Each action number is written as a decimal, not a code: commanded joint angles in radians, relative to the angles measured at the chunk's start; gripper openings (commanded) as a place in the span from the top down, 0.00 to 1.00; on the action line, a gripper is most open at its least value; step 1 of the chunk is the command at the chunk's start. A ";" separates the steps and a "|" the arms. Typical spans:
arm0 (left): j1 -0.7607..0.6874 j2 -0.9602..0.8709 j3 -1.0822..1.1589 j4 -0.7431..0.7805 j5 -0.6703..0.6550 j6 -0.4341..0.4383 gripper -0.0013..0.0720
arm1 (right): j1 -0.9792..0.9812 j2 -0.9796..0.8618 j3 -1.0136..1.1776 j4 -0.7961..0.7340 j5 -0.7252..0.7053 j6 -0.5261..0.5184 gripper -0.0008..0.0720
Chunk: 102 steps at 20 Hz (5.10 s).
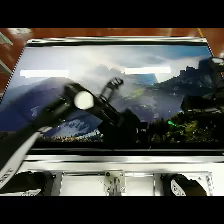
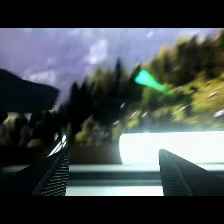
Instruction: Fold the shirts.
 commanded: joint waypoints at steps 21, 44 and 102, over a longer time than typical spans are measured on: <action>0.362 -0.065 -0.565 -0.534 0.274 0.124 0.02 | -0.272 -0.463 -0.314 0.638 -0.130 -0.234 0.07; 0.444 0.163 -0.365 -0.364 0.335 0.289 0.92 | -0.058 -0.324 -0.422 0.767 -0.500 -0.311 0.91; 0.614 0.566 -0.840 0.080 0.338 -0.020 0.92 | -0.262 -0.206 -0.743 0.638 -0.270 -0.118 0.05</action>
